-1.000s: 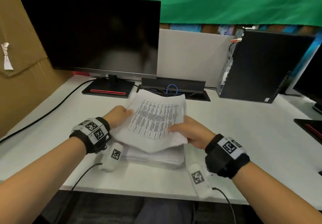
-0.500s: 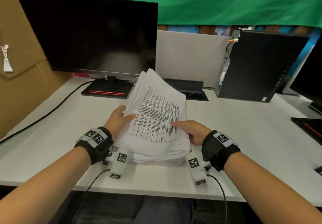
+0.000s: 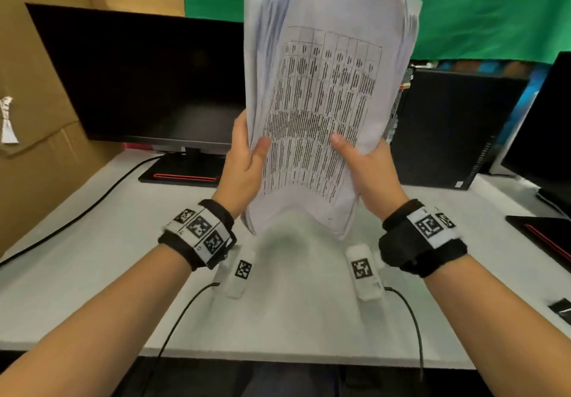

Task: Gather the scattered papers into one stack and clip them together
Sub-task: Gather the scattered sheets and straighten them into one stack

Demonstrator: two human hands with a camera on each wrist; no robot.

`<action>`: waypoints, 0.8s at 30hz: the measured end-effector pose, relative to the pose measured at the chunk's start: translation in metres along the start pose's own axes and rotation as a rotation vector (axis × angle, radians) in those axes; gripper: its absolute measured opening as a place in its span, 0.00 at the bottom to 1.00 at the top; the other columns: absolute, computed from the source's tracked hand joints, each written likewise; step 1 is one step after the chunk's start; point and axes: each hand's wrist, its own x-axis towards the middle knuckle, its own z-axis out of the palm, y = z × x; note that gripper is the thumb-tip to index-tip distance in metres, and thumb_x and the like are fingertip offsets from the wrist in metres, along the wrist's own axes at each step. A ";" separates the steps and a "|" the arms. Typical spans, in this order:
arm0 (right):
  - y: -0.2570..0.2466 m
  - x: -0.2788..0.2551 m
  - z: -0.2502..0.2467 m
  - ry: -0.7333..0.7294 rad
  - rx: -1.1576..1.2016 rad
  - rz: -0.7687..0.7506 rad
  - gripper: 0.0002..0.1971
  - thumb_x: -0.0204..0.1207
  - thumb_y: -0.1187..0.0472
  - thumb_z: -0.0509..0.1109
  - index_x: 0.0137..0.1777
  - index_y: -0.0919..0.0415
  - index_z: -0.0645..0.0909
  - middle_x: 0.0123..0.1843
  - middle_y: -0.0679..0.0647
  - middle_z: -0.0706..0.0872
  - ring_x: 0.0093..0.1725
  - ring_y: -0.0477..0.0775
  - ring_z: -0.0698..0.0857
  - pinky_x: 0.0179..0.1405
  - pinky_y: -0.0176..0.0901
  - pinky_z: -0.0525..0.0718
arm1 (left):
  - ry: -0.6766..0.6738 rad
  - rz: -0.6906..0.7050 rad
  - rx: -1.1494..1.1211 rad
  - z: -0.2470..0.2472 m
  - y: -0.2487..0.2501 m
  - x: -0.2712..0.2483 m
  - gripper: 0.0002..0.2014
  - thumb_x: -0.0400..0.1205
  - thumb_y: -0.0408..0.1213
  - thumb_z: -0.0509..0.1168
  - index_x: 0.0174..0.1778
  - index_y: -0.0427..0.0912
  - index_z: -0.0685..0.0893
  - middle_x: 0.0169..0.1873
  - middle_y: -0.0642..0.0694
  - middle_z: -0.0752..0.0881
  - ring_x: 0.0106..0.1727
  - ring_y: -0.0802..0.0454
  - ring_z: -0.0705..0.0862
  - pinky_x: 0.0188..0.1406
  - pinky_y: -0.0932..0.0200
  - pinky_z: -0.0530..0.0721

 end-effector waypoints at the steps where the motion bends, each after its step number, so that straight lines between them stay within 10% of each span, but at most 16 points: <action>1: 0.002 0.001 -0.005 -0.030 0.000 0.004 0.26 0.73 0.51 0.76 0.71 0.54 0.78 0.67 0.51 0.86 0.68 0.51 0.84 0.71 0.62 0.79 | -0.002 -0.012 -0.020 0.001 -0.002 0.000 0.23 0.88 0.33 0.55 0.78 0.37 0.57 0.63 0.63 0.73 0.62 0.82 0.74 0.61 0.81 0.72; 6: 0.016 -0.004 -0.024 -0.178 0.066 0.137 0.39 0.65 0.47 0.83 0.76 0.54 0.73 0.69 0.52 0.85 0.68 0.55 0.85 0.70 0.64 0.79 | 0.048 -0.204 -0.229 -0.015 -0.021 -0.002 0.26 0.76 0.51 0.68 0.69 0.54 0.69 0.64 0.51 0.81 0.65 0.54 0.82 0.65 0.47 0.82; 12: 0.018 0.004 0.003 0.055 0.183 0.173 0.33 0.65 0.52 0.83 0.69 0.61 0.80 0.61 0.55 0.90 0.63 0.56 0.88 0.70 0.63 0.80 | 0.088 -0.191 -0.127 0.008 -0.006 0.013 0.12 0.82 0.39 0.66 0.62 0.46 0.80 0.48 0.54 0.87 0.50 0.58 0.85 0.52 0.60 0.83; 17: 0.006 0.021 0.005 0.107 0.134 0.027 0.43 0.64 0.41 0.81 0.77 0.60 0.73 0.72 0.55 0.83 0.72 0.55 0.81 0.75 0.61 0.76 | 0.226 0.005 -0.271 0.018 0.029 0.035 0.12 0.81 0.39 0.68 0.58 0.56 0.77 0.55 0.53 0.86 0.58 0.57 0.85 0.58 0.60 0.83; 24: 0.029 -0.002 -0.018 -0.076 -0.161 0.054 0.24 0.75 0.48 0.75 0.70 0.55 0.80 0.63 0.49 0.89 0.64 0.46 0.86 0.71 0.57 0.80 | -0.259 -0.579 -0.199 -0.011 -0.058 0.002 0.43 0.65 0.67 0.72 0.74 0.53 0.74 0.71 0.53 0.79 0.73 0.52 0.75 0.78 0.39 0.65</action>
